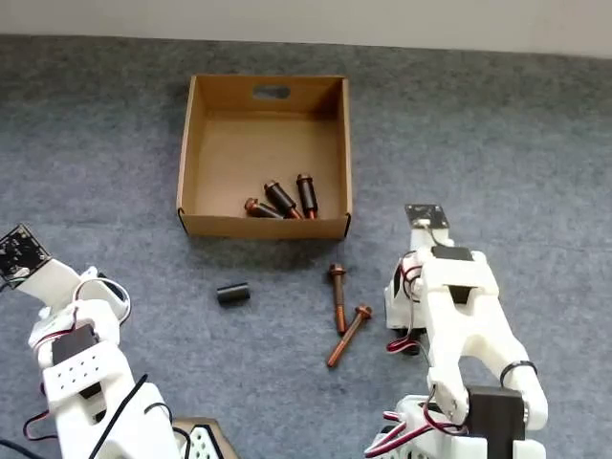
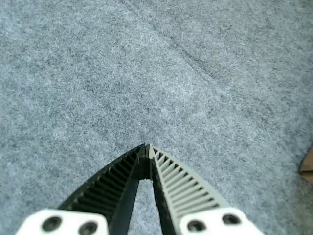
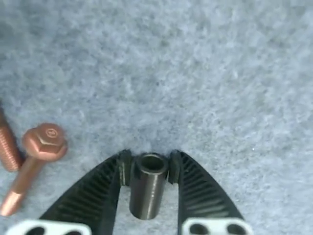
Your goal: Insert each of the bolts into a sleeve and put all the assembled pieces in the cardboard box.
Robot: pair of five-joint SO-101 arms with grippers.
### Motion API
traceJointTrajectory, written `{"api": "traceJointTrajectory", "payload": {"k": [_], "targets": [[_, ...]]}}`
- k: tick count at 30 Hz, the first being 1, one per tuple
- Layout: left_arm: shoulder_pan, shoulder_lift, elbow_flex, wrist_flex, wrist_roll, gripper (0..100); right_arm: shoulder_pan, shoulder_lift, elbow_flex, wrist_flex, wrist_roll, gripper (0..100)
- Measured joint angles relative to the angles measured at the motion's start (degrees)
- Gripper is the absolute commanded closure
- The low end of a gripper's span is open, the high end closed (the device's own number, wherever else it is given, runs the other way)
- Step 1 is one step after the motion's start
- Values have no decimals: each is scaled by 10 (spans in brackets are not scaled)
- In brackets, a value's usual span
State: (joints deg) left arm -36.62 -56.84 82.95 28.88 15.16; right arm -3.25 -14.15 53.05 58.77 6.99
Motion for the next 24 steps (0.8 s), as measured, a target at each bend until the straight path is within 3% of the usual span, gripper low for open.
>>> {"api": "traceJointTrajectory", "payload": {"k": [13,24], "targets": [[0,0,0,0,0,969,0,-216,115,4,5,872],[0,0,0,0,0,969,0,-115,96,-13,5,872]]}}
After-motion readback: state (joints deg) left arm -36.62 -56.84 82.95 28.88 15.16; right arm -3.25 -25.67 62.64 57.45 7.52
